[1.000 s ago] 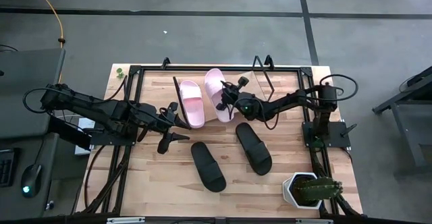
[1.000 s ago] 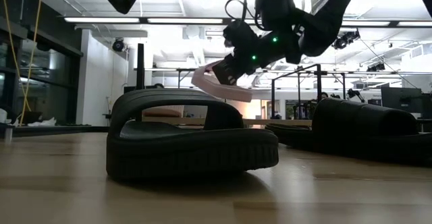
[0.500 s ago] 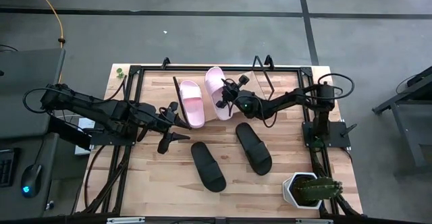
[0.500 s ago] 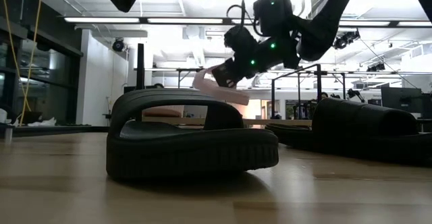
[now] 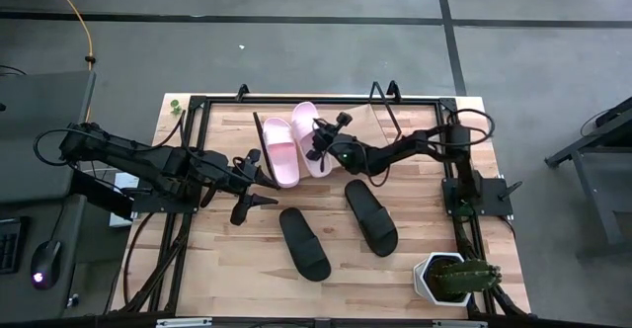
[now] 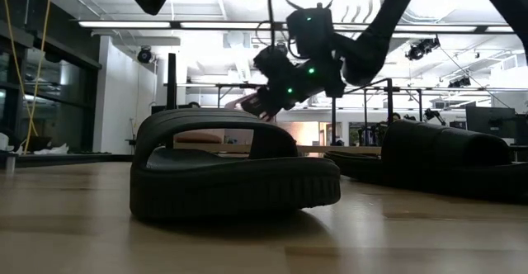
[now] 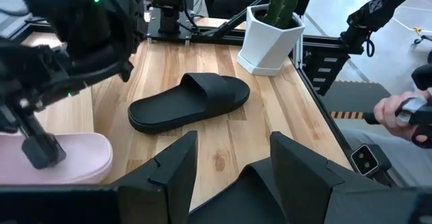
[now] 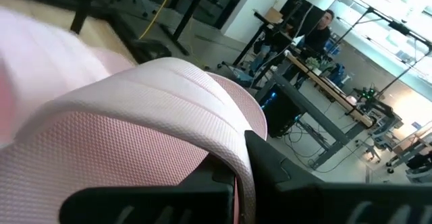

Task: Pick and place slides into the shelf
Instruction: Put the pink slide on the shelf, then put the left black slide on the shelf

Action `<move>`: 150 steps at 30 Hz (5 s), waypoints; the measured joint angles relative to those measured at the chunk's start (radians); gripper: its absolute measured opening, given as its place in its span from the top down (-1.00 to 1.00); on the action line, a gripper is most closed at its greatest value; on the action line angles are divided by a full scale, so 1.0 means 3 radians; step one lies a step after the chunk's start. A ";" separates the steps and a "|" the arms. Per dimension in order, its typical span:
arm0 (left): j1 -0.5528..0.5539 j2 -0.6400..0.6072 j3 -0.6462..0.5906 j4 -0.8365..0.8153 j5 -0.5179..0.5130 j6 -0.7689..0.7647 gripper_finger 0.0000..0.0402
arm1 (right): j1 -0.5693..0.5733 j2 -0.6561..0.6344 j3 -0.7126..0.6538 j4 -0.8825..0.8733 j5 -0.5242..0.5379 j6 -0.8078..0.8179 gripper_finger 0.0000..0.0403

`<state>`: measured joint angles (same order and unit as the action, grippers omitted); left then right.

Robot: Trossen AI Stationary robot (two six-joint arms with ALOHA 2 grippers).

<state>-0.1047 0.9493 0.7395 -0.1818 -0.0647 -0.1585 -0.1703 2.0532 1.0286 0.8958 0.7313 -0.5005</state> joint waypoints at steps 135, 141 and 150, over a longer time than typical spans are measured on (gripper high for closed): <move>-0.0001 -0.0001 0.0000 0.0022 0.0000 -0.0001 0.15 | 0.0534 0.0232 0.0811 -0.0957 -0.0033 0.0911 0.01; 0.0000 0.0000 0.0000 0.0018 0.0000 -0.0001 0.15 | 0.0590 0.0177 0.0814 -0.1053 -0.0021 0.0858 0.01; -0.0001 0.0000 0.0000 0.0015 0.0000 -0.0009 0.15 | 0.0629 0.0177 0.0818 -0.1103 0.0004 0.0775 0.01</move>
<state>-0.1051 0.9493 0.7395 -0.1772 -0.0647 -0.1612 0.0185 2.1063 1.2739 0.5648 0.7324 -0.2681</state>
